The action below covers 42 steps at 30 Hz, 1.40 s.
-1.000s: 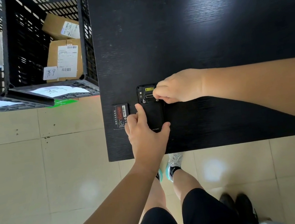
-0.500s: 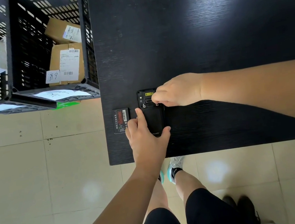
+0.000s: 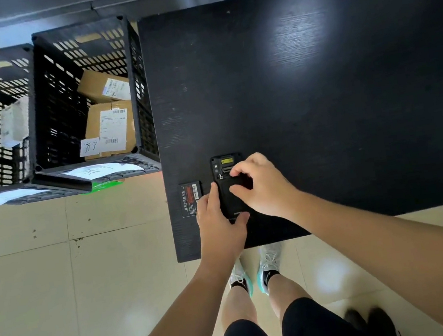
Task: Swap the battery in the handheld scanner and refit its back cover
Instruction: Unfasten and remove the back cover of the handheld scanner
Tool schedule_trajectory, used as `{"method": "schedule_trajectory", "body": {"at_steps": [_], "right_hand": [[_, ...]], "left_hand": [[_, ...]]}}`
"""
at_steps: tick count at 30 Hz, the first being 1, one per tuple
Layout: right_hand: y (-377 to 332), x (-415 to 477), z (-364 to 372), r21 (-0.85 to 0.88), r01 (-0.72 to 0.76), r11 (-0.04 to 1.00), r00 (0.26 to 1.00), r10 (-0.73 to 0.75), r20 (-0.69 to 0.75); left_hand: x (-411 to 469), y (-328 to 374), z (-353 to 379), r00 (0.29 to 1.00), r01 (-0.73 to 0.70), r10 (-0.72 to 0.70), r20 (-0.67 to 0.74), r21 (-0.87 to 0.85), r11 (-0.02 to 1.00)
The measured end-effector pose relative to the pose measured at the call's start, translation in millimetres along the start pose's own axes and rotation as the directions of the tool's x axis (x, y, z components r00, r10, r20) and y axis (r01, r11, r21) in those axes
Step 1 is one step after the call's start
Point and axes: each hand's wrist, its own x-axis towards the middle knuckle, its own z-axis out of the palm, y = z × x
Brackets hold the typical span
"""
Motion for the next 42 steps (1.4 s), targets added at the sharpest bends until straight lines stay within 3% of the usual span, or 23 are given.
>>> {"method": "schedule_trajectory", "body": {"at_steps": [11,17,28,32,36,42], "right_hand": [[-22.8,-4.4,2.0,-0.146,-0.065,0.987,0.997,0.057,-0.055],[-26.4,-3.5,2.6,-0.223,-0.031,0.974,0.999,0.021,-0.047],[-17.7,4.4,5.2,-0.162,-0.068,0.985,0.997,0.062,-0.038],[-13.9,-3.2,3.7,-0.028,-0.056,0.998,0.996,0.054,-0.065],[-6.3,-22.5,7.5,0.212,-0.215,0.953,0.927,0.267,-0.264],[-6.8,-41.0,25.7,0.353,-0.282,0.892,0.919,0.357,-0.169]], "left_hand": [[3.5,-8.1,-1.9,0.999,-0.045,0.045,0.010,-0.001,0.999],[7.2,-10.6,-0.5,0.998,-0.055,0.055,0.012,0.016,0.998],[7.5,-0.6,-3.3,0.996,-0.021,0.014,-0.088,-0.082,0.996],[11.6,5.5,-7.2,0.996,0.039,-0.049,-0.076,-0.126,0.991],[10.9,6.3,-7.7,0.993,0.069,-0.084,-0.080,-0.177,0.982],[6.9,4.5,-6.4,0.990,0.066,-0.089,-0.109,-0.201,0.977]]}}
